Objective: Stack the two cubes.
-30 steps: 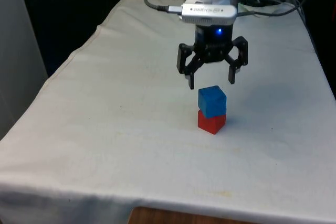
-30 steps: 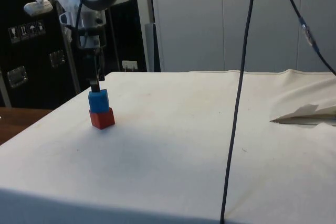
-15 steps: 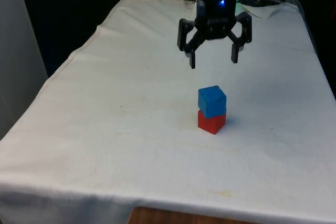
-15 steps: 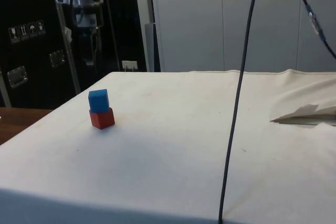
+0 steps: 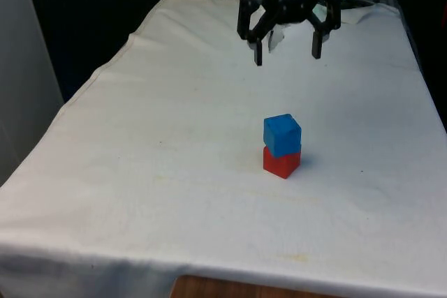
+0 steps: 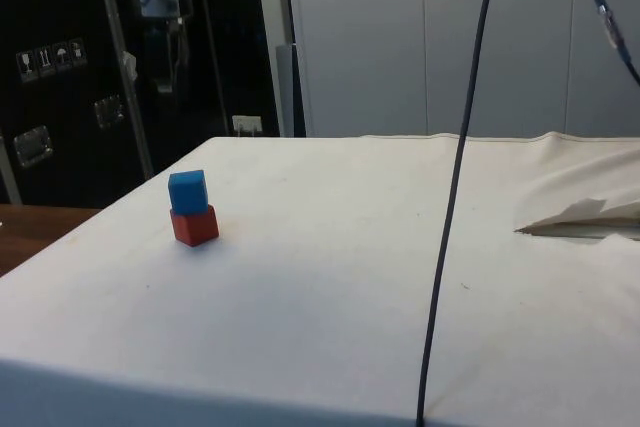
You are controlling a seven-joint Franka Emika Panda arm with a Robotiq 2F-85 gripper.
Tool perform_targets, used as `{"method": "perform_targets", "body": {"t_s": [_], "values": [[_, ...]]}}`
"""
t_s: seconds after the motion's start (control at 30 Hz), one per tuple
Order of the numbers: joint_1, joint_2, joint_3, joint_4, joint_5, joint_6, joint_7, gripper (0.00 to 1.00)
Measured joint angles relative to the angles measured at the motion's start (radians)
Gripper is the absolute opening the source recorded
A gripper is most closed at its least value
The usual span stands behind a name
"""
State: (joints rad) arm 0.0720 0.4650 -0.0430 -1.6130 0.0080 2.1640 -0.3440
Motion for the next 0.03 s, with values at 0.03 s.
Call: {"method": "perform_targets", "body": {"t_s": [0.03], "values": [[0.0,0.0,0.0,0.0,0.0,0.0,0.0,1.0]]}}
